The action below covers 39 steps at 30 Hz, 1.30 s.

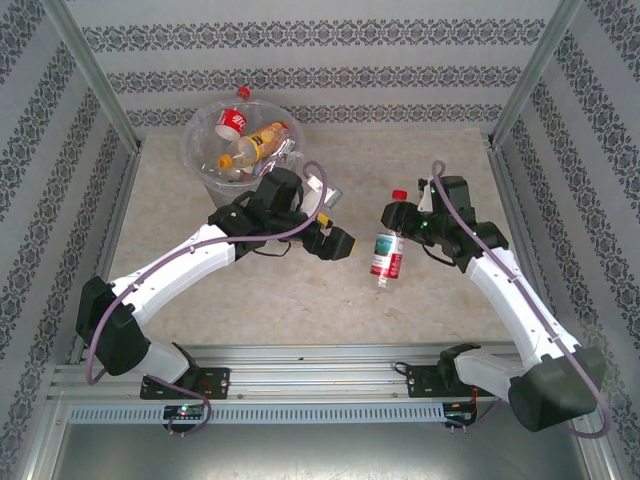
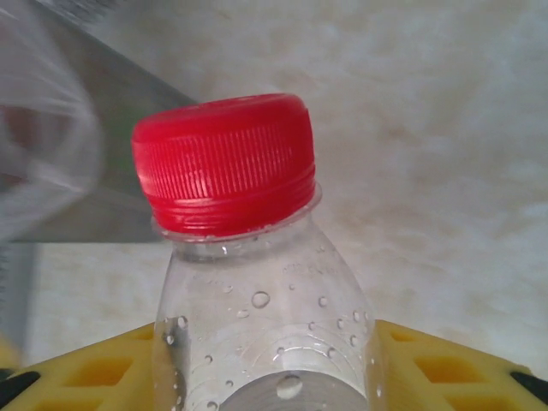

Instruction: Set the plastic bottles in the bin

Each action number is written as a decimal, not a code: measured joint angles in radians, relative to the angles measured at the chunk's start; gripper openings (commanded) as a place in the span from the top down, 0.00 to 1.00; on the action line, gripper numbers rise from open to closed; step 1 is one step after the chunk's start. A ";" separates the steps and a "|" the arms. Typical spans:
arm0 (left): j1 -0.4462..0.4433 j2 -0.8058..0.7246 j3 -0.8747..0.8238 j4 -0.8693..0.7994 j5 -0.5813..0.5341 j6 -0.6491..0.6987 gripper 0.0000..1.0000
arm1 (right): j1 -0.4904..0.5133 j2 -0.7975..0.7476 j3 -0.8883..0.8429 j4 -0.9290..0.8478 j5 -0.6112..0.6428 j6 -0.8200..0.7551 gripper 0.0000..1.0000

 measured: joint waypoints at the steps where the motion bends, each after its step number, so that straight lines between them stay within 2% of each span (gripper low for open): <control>1: 0.000 0.000 -0.006 0.018 0.008 -0.011 0.00 | 0.000 -0.006 0.000 0.030 -0.025 0.026 0.51; 8: 0.000 0.013 -0.034 0.135 0.090 -0.076 0.00 | 0.027 -0.011 0.002 0.214 -0.120 0.172 0.51; 14: 0.000 0.055 -0.045 0.202 0.134 -0.123 0.01 | 0.068 -0.011 0.002 0.341 -0.146 0.259 0.51; 16: 0.000 0.068 -0.045 0.212 0.142 -0.135 0.06 | 0.080 -0.011 0.002 0.369 -0.150 0.274 0.51; 19: -0.001 0.074 -0.045 0.216 0.146 -0.145 0.21 | 0.086 -0.011 0.002 0.397 -0.152 0.290 0.51; 21: -0.004 0.074 -0.045 0.224 0.150 -0.148 0.28 | 0.089 -0.010 0.002 0.402 -0.151 0.294 0.50; 23: -0.007 0.073 -0.045 0.226 0.155 -0.145 0.35 | 0.091 -0.010 0.002 0.402 -0.151 0.293 0.47; 25: -0.008 0.069 -0.045 0.221 0.150 -0.140 0.41 | 0.091 -0.009 0.002 0.404 -0.152 0.294 0.39; 30: -0.008 0.044 -0.042 0.171 0.114 -0.107 0.42 | 0.087 -0.010 0.002 0.410 -0.159 0.295 0.18; 37: -0.010 -0.012 0.043 -0.008 -0.011 -0.013 0.42 | 0.014 -0.103 -0.056 0.465 -0.240 0.280 0.02; 39: -0.001 -0.028 0.093 -0.068 -0.060 0.011 0.41 | -0.008 -0.142 -0.074 0.468 -0.268 0.255 0.02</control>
